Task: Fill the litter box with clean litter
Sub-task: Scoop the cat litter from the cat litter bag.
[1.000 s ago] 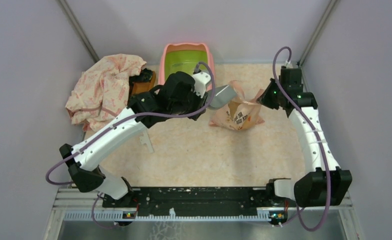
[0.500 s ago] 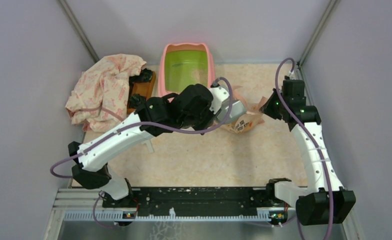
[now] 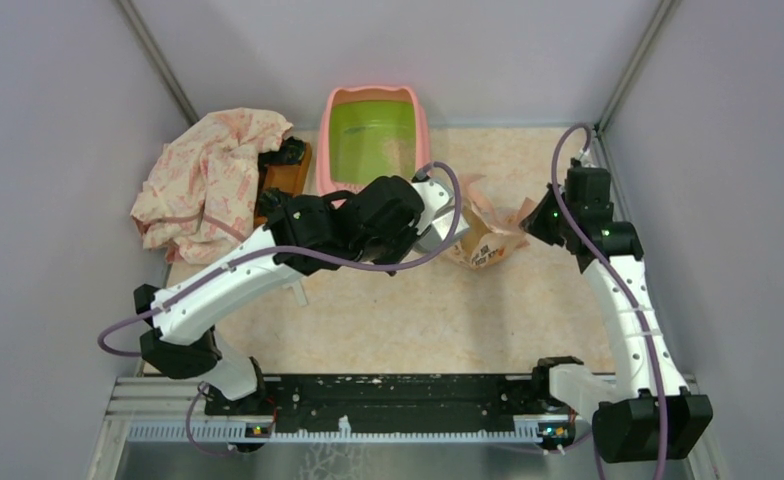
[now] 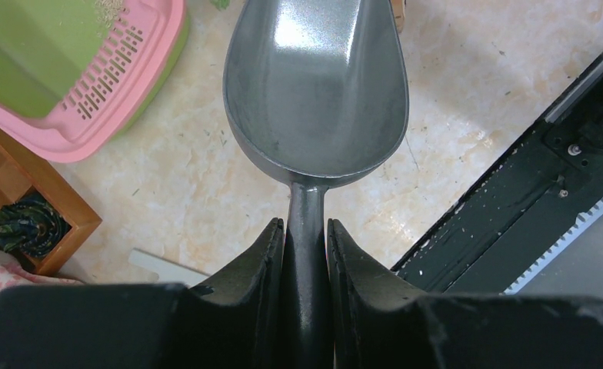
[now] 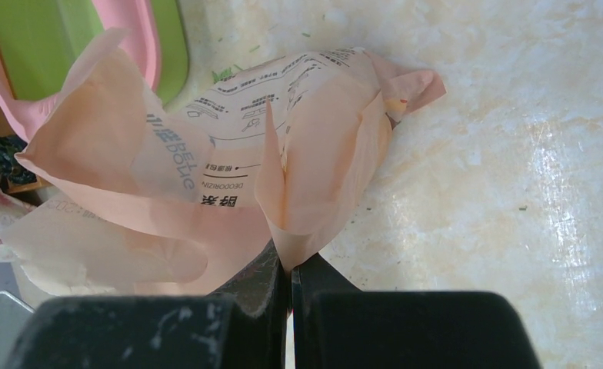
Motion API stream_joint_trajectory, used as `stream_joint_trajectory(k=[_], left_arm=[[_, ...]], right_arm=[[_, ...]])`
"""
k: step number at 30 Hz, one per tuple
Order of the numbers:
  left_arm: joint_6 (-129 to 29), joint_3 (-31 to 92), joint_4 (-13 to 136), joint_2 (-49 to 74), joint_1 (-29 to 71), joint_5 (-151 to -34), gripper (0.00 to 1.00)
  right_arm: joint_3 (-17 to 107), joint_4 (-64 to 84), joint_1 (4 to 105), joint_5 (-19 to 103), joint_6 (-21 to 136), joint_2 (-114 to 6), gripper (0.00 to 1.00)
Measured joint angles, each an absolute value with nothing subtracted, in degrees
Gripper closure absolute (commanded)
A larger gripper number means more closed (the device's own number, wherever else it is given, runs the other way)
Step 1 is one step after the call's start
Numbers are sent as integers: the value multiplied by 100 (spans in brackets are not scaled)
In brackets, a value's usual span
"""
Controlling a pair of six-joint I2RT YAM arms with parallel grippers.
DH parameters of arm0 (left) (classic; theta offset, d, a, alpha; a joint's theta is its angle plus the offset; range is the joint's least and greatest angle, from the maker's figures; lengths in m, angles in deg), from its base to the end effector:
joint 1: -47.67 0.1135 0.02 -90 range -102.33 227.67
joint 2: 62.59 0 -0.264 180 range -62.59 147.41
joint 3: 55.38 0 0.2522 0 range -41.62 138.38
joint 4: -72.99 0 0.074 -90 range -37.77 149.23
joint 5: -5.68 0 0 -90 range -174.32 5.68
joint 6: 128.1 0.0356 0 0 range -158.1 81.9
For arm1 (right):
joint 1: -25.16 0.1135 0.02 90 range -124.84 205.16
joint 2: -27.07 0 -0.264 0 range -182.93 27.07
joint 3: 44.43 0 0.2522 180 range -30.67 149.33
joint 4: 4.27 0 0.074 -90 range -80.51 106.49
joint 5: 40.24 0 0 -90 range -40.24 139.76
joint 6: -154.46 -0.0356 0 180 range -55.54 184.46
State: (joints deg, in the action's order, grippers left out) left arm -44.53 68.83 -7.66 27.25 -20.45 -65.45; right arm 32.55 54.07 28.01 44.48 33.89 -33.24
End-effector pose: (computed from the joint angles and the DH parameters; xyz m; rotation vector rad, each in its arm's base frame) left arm 0.1232 -0.2758 0.4420 1.0626 2.0828 -0.2584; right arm 0.2122 0.0138 0.3424 0.5109 2.2715 0.4031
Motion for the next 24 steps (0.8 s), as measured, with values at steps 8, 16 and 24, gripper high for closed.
stream_joint_trajectory(k=[8,16,24], left_arm=[[-4445,7495,-983,3213,-2049,-6547,95],[-4451,7685,-1109,3477,-2253,-6547,95],[-4488,7683,-1236,3499,-2309,-6541,94]], right_arm=[[2971,5433,2801,4457,3393,-2972,100],[2899,5428,2801,4457,3391,-2911,100],[2897,5409,2801,4457,3393,-2911,100]])
